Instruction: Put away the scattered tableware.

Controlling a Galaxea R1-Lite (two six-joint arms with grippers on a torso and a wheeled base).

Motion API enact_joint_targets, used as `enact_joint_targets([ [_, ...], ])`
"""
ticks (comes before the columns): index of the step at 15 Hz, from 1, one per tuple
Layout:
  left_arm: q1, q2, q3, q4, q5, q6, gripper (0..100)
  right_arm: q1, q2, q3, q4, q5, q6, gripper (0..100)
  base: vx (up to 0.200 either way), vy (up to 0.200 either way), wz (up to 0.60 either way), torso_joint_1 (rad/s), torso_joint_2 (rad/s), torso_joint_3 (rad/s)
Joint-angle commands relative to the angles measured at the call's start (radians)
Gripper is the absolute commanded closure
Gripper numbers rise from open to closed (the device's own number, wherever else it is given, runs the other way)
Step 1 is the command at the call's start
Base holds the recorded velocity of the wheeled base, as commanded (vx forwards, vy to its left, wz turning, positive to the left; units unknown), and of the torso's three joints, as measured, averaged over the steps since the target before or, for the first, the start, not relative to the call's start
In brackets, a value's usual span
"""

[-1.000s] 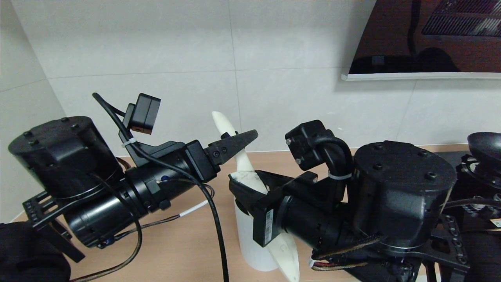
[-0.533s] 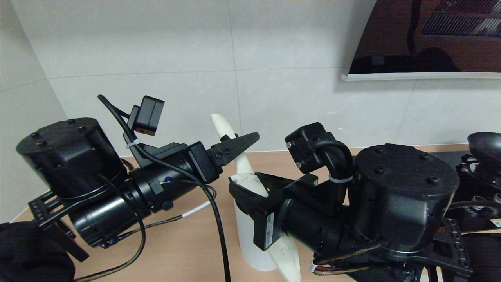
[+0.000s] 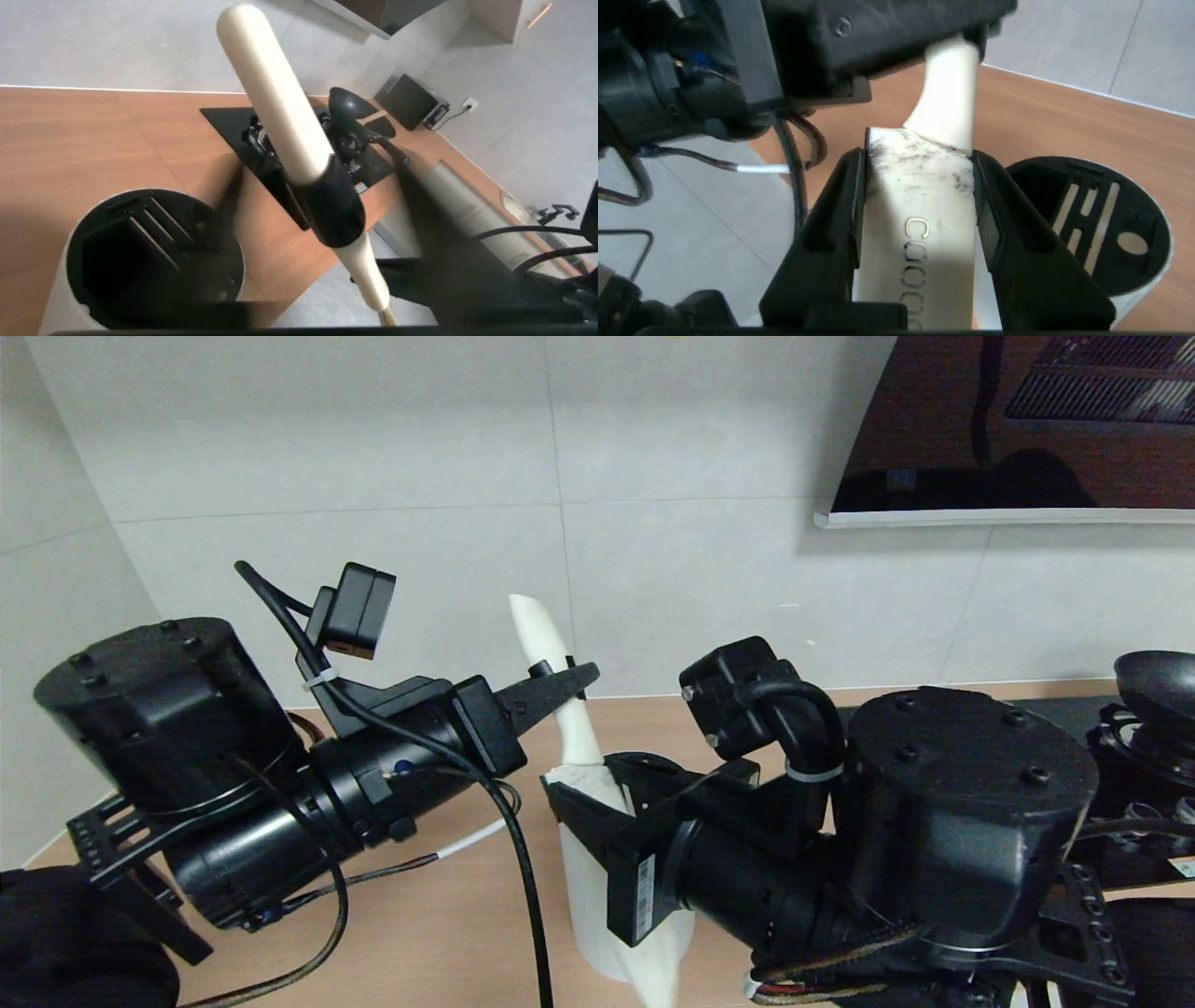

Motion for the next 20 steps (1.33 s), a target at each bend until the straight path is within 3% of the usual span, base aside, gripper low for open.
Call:
enact_joint_targets([
  [1, 0.002, -0.009, 0.000, 0.001, 0.001, -0.002, 100, 0.001, -0.011, 0.000, -0.007, 0.001, 0.000, 100, 0.000, 0.000, 0.00, 0.000, 0.00, 0.000],
  [10, 0.002, -0.015, 0.005, -0.055, 0.012, 0.005, 100, -0.031, -0.017, 0.000, -0.005, -0.001, -0.002, 100, 0.000, 0.000, 0.00, 0.000, 0.00, 0.000],
  [11, 0.002, -0.012, -0.003, -0.052, 0.032, 0.020, 100, -0.043, -0.020, -0.003, -0.004, 0.001, -0.002, 0, 0.000, 0.000, 0.00, 0.000, 0.00, 0.000],
  [13, 0.002, -0.012, -0.036, -0.017, 0.090, 0.046, 100, -0.099, -0.034, -0.008, 0.001, 0.005, -0.002, 0, 0.000, 0.000, 0.00, 0.000, 0.00, 0.000],
  [16, 0.002, -0.015, -0.133, 0.093, 0.222, 0.055, 100, -0.226, -0.043, -0.020, 0.006, 0.036, -0.002, 0, 0.000, 0.000, 0.00, 0.000, 0.00, 0.000],
  [18, 0.002, -0.020, -0.151, 0.104, 0.262, 0.095, 100, -0.333, -0.062, -0.017, 0.006, 0.036, -0.002, 0, 0.000, 0.000, 0.00, 0.000, 0.00, 0.000],
  [20, 0.000, -0.017, -0.202, 0.172, 0.359, 0.156, 100, -0.468, -0.077, -0.003, 0.018, 0.037, 0.000, 0, 0.000, 0.000, 0.00, 0.000, 0.00, 0.000],
])
